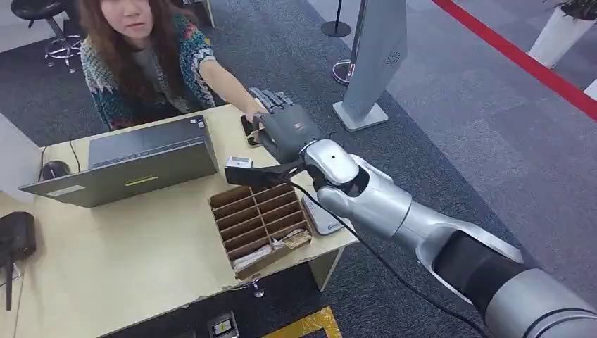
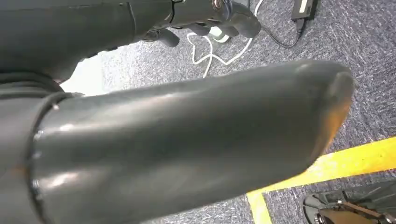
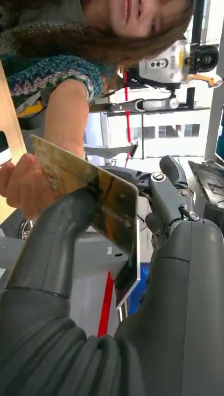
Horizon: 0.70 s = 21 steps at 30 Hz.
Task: Pass the card to the sensor for recognition and then transmit it.
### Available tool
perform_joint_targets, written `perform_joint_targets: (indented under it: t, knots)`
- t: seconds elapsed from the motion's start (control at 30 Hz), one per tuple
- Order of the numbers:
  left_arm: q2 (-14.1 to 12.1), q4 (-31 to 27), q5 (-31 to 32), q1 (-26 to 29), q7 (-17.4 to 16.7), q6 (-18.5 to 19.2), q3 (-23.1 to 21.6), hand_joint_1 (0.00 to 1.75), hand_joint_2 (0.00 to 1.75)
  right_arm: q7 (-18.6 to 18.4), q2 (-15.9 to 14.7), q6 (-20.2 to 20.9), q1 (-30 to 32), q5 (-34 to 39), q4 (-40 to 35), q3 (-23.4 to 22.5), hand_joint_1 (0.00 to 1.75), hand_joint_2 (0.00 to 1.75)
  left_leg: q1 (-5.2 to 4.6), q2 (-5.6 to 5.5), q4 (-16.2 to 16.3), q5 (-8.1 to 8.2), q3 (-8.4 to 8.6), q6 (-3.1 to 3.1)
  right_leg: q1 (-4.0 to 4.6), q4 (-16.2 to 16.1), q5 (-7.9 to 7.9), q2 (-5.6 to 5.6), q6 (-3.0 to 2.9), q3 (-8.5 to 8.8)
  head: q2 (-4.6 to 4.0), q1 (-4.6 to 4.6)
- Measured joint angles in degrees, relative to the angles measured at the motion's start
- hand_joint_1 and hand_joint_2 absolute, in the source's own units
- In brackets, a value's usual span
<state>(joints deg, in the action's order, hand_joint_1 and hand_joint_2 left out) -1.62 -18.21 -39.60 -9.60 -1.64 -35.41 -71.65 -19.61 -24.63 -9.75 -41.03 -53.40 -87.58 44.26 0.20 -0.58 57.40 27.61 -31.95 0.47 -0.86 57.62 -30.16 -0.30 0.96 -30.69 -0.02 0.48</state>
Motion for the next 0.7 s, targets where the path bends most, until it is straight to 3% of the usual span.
perform_joint_targets:
  t: [0.43, 0.7]
  knots:
    - [-0.2, 0.0, -0.6, 0.4, 0.0, -0.1, 0.0, 0.0, 0.0, -0.2, 0.0, -0.6, 0.0, 2.4, 0.9, 0.0, 1.75, 1.75, 0.0, 0.02, 0.0, 0.0, 0.01, 0.0, 0.0, 0.0, 0.0, 0.01, 0.0, -0.02, 0.02, 0.0]
    - [-0.2, 0.1, -2.5, 1.9, 1.1, -1.3, 0.2, 0.0, 0.0, -0.5, -1.5, -6.8, 2.9, 8.6, 1.0, -3.5, 1.75, 1.75, -0.01, 0.07, 0.0, 0.01, 0.02, 0.0, -0.01, 0.0, 0.0, 0.05, 0.0, -0.08, 0.0, 0.0]
